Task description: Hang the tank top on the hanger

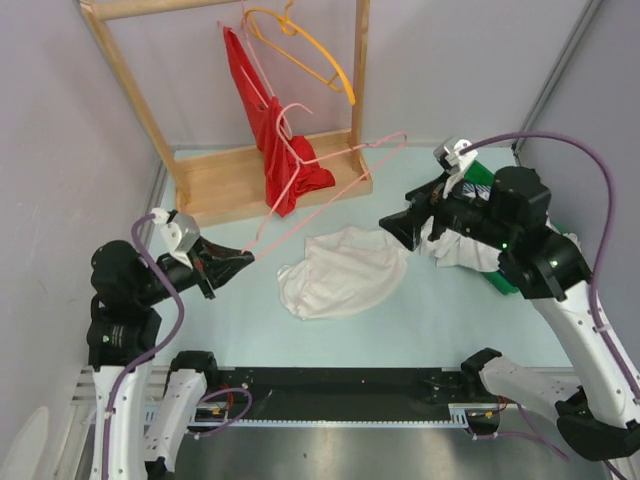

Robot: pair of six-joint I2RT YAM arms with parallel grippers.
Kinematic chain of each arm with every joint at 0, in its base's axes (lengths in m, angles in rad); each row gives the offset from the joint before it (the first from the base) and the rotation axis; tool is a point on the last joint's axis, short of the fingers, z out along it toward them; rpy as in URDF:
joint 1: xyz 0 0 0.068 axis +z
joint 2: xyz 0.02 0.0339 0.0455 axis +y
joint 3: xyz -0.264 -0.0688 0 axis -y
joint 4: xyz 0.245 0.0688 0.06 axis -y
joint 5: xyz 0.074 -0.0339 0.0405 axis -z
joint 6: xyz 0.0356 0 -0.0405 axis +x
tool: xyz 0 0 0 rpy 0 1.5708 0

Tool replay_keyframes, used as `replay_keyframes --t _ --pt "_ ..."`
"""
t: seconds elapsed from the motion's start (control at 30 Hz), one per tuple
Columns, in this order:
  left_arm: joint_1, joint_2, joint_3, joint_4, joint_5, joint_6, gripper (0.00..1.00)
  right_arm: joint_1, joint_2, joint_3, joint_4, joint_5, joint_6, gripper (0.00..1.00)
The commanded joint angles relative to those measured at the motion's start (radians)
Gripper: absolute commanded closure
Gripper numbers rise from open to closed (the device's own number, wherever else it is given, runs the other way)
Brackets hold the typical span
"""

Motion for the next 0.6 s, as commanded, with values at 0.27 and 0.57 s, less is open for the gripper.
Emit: replay_keyframes --t 0.27,0.57 --pt "-0.189 0.126 -0.044 -0.032 0.198 0.134 1.00 0.016 0.012 0.227 -0.075 -0.448 -0.258 0.09" --pt "-0.289 0.167 -0.051 -0.078 0.198 0.191 1.00 0.017 0.086 0.243 -0.169 -0.529 -0.352 0.10"
